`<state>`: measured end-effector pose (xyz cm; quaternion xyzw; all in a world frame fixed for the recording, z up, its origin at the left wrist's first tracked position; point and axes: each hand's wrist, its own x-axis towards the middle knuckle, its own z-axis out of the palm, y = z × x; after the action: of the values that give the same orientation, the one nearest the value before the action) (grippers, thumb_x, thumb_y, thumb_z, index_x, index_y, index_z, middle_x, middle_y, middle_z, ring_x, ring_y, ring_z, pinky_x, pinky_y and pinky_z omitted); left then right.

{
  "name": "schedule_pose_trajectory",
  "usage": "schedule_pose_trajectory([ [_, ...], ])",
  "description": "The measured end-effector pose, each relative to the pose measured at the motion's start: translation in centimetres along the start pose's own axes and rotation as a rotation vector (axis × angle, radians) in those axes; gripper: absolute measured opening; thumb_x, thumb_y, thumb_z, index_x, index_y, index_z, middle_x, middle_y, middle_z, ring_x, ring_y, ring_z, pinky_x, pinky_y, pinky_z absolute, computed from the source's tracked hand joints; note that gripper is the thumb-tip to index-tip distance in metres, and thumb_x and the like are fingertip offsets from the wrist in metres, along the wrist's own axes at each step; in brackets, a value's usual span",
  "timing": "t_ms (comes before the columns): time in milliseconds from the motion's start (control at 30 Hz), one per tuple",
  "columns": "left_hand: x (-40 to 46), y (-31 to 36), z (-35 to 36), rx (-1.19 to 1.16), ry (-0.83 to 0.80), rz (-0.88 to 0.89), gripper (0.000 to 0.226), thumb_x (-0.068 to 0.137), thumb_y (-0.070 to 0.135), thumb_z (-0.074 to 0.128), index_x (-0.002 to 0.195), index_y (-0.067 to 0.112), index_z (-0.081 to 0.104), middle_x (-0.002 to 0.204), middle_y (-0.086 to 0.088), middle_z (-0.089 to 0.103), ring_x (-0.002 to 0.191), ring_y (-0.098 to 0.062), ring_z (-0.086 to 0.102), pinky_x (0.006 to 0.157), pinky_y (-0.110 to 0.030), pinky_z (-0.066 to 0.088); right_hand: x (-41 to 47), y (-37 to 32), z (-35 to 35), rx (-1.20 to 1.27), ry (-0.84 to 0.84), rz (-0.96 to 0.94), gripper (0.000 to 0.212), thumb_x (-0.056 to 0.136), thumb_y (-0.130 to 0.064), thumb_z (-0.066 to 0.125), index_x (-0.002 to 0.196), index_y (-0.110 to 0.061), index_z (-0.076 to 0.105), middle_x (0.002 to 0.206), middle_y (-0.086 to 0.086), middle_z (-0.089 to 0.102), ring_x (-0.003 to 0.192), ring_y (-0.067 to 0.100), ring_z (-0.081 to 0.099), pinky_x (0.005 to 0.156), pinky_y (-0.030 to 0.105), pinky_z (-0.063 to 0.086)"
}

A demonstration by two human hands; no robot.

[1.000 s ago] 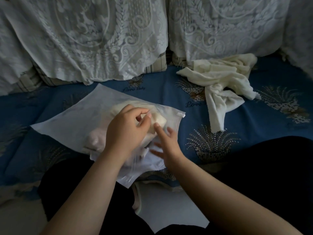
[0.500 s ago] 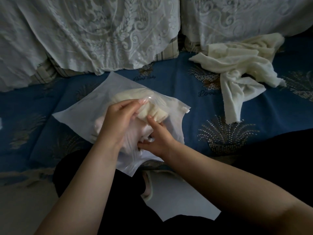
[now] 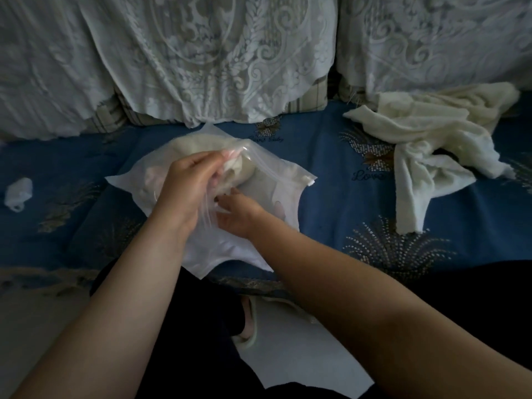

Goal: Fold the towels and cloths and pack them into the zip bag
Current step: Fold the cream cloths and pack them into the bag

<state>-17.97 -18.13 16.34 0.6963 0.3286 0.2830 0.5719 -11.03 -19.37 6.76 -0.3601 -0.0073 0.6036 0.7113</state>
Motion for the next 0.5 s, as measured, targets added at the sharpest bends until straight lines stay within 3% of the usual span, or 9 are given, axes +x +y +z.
schedule_pose_trajectory([
  [67,0.2,0.0,0.2,0.013,-0.009,0.008,0.018,0.083,0.026,0.067,0.066,0.020,0.070,0.055,0.012,0.054,0.057,-0.003,0.050,0.064,-0.019,0.040,-2.6,-0.1,-2.2,-0.131,0.030,-0.020,0.040,0.097,0.000,0.041,0.133,-0.017,0.040,0.107,0.014,0.058,0.088,0.028,0.061,0.077,0.041,0.053],
  [134,0.1,0.0,1.2,0.015,0.014,0.013,0.012,0.087,0.023,0.064,0.078,0.025,0.072,0.059,0.017,0.061,0.056,0.006,0.056,0.058,-0.011,0.042,-5.5,-0.3,-4.6,-0.467,0.161,-0.106,0.032,0.097,-0.005,0.041,0.128,-0.011,0.049,0.106,0.015,0.066,0.076,0.022,0.063,0.071,0.034,0.054],
  [200,-0.3,-0.3,2.0,0.007,0.043,0.023,0.011,0.089,0.022,0.061,0.092,0.021,0.071,0.073,0.017,0.065,0.063,0.014,0.059,0.058,-0.005,0.044,-8.4,0.1,-7.1,-0.844,0.445,-0.313,0.028,0.095,-0.018,0.045,0.120,-0.016,0.056,0.091,0.003,0.069,0.063,0.015,0.059,0.061,0.033,0.052],
  [234,-0.4,-0.5,2.3,0.016,0.047,0.028,0.014,0.089,0.025,0.060,0.097,0.020,0.071,0.082,0.016,0.067,0.071,0.013,0.061,0.064,-0.006,0.045,-9.5,0.5,-8.6,-0.965,0.616,-0.429,0.029,0.093,-0.026,0.050,0.120,-0.022,0.054,0.095,-0.001,0.066,0.069,0.014,0.060,0.065,0.036,0.053],
  [300,-0.6,-1.2,2.7,0.046,0.041,0.036,0.019,0.089,0.032,0.058,0.100,0.023,0.070,0.098,0.012,0.068,0.092,0.003,0.062,0.082,-0.017,0.048,-10.9,1.4,-11.2,-0.976,0.827,-0.531,0.053,0.086,-0.039,0.062,0.132,-0.026,0.038,0.119,0.000,0.053,0.097,0.018,0.058,0.080,0.042,0.053],
  [367,-0.6,-2.0,3.3,0.063,0.010,0.057,0.016,0.092,0.034,0.053,0.095,0.026,0.065,0.101,0.011,0.065,0.099,-0.004,0.059,0.093,-0.029,0.045,-10.6,2.0,-12.8,-0.975,0.772,-0.383,0.075,0.082,-0.043,0.066,0.141,-0.024,0.026,0.130,0.004,0.046,0.110,0.022,0.056,0.089,0.045,0.050],
  [401,-0.6,-2.4,3.8,0.060,-0.005,0.072,0.017,0.095,0.033,0.048,0.099,0.028,0.064,0.104,0.011,0.063,0.102,-0.004,0.057,0.095,-0.030,0.043,-10.0,2.3,-13.3,-0.998,0.699,-0.308,0.066,0.084,-0.042,0.064,0.138,-0.023,0.032,0.124,0.004,0.053,0.105,0.023,0.060,0.088,0.046,0.052],
  [467,-0.5,-3.0,5.0,0.033,-0.021,0.093,0.030,0.100,0.030,0.037,0.123,0.029,0.057,0.124,0.012,0.055,0.116,-0.001,0.049,0.099,-0.022,0.038,-8.7,1.7,-13.6,-1.136,0.650,-0.275,0.016,0.092,-0.033,0.050,0.100,-0.021,0.055,0.094,0.004,0.064,0.076,0.024,0.067,0.071,0.044,0.057],
  [501,-0.3,-3.2,5.6,0.020,-0.013,0.107,0.035,0.102,0.028,0.033,0.132,0.027,0.051,0.132,0.012,0.050,0.121,0.000,0.044,0.100,-0.018,0.033,-8.1,0.8,-13.4,-1.204,0.681,-0.308,0.017,0.094,-0.027,0.045,0.081,-0.020,0.054,0.080,0.004,0.061,0.064,0.023,0.064,0.060,0.039,0.055],
])
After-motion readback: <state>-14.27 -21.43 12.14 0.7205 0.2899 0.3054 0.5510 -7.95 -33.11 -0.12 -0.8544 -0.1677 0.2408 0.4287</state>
